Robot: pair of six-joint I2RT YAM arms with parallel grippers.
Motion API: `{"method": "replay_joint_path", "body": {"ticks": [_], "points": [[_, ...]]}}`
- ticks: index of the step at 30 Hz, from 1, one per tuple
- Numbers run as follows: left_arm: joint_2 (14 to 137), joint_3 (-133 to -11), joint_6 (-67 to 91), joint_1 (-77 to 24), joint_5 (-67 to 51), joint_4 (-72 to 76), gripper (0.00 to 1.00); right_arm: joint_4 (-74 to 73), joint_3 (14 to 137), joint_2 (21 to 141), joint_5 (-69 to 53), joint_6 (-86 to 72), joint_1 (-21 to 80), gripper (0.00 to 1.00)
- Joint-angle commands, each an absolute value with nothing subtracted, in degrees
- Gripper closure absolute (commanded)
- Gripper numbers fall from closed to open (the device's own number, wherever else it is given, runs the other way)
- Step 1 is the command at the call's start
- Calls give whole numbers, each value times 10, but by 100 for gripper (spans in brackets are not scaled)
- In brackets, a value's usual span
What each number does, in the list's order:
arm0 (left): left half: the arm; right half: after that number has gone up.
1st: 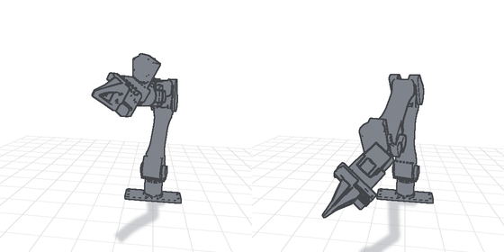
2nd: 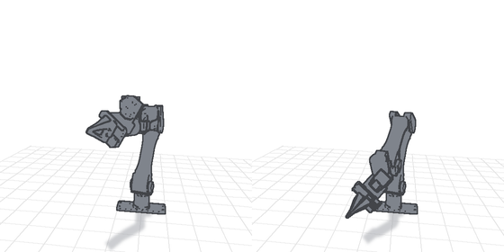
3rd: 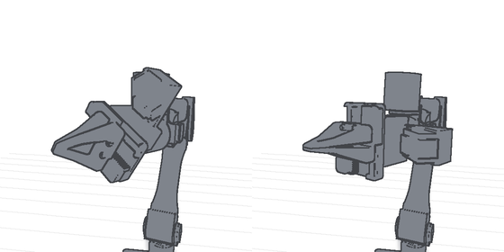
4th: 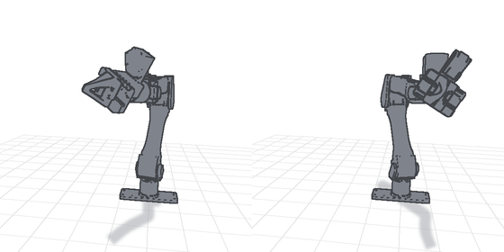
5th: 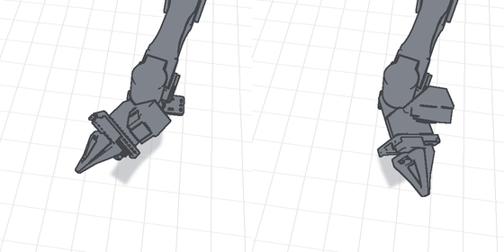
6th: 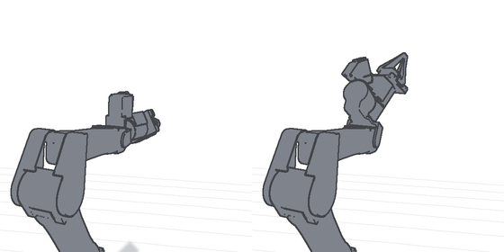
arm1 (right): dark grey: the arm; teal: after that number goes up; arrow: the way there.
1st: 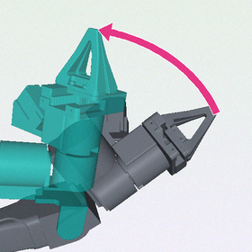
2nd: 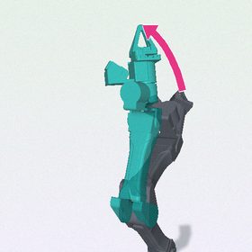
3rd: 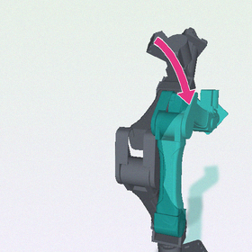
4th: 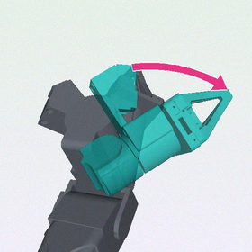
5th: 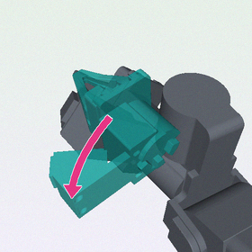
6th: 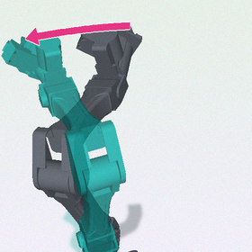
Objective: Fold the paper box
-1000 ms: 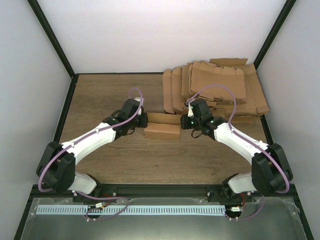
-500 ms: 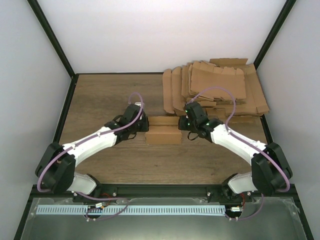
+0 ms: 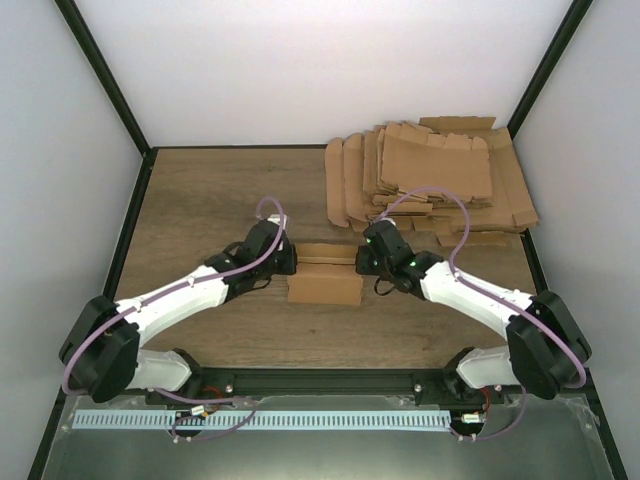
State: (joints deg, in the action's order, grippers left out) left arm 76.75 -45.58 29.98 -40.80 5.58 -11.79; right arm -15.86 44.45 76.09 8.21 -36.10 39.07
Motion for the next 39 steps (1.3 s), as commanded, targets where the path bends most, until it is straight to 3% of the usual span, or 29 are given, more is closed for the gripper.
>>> {"method": "replay_joint_path", "body": {"ticks": [1,15,32,35,39], "points": [[740,-437,305,-423,63,-81,94,-147,442,743,94,-396,409,97],[770,-494,273,-420,137,-74,93,-108,500,769,201,-335,410,95],[921,-617,231,-396,98,-6,94,-35,492,805,171,-257,284,92],[935,-630,231,-393,92,-7,94,-37,495,797,154,-227,276,87],[933,-626,224,-393,90,0,94,-50,491,781,131,-201,276,71]]}}
